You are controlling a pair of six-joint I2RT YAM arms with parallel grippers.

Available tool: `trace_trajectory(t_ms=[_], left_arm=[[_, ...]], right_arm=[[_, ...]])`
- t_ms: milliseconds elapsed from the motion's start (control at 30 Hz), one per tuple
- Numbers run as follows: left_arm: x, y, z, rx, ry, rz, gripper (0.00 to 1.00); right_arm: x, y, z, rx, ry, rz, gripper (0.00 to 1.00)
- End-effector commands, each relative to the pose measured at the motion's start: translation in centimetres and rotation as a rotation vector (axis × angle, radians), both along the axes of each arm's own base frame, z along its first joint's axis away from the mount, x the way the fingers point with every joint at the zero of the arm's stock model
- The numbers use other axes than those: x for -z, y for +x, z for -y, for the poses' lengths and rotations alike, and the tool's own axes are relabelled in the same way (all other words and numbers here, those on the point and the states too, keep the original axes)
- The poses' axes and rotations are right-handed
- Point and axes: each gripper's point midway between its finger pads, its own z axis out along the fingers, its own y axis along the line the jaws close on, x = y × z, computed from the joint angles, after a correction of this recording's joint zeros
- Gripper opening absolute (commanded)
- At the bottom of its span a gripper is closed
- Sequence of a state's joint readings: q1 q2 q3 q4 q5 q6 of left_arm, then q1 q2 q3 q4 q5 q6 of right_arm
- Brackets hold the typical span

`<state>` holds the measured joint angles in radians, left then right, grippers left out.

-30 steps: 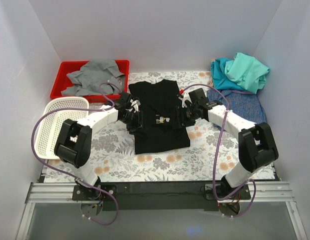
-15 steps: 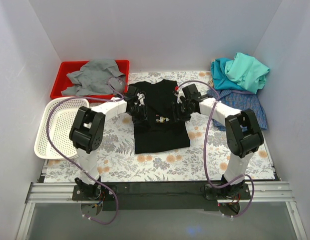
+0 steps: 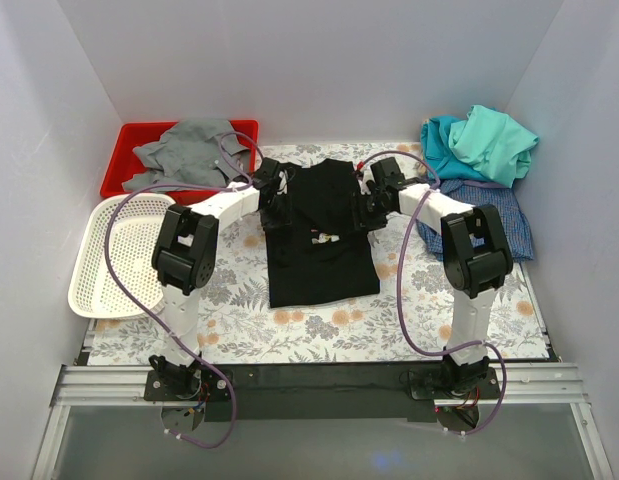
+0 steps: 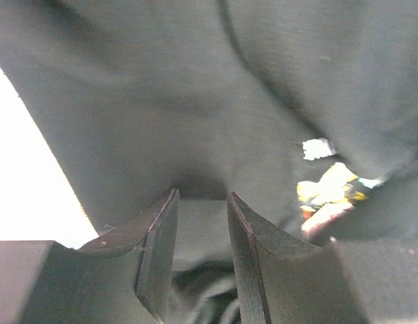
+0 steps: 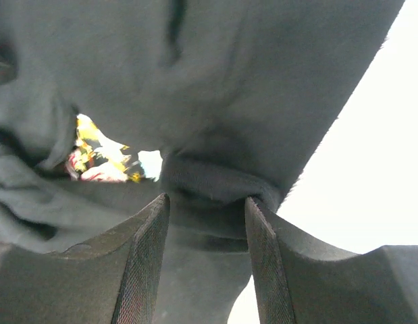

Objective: Fold and stack the t-shirts
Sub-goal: Fold the tshirt

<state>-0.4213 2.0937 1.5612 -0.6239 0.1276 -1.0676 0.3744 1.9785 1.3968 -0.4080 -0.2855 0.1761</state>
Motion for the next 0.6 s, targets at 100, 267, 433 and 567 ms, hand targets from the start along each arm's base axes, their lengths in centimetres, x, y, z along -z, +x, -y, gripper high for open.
trace_trajectory(t_ms=[100,267,433,567], left_arm=[[-6.4,1.4,-1.7,0.025,0.035,0.158,0.33],[-9.5,-2.1,-1.7,0.059,-0.033,0.151,0.33],[-12.7,-6.8,0.1,0.17,-0.211,0.124,0.33],[-11.5,-10.9,1.6,0.263,-0.309,-0.003,0.33]], right_arm=[[-4.5,5.0,0.3,-0.009,0.015,0.205,0.55],[-9.8,5.7,-0.6,-0.042,0.098,0.309,0.56],[-9.7,1.9,-1.6,-0.096,0.203,0.214,0.56],[-7.8,-1.7,-1.8,-0.126,0.223,0.127,0.56]])
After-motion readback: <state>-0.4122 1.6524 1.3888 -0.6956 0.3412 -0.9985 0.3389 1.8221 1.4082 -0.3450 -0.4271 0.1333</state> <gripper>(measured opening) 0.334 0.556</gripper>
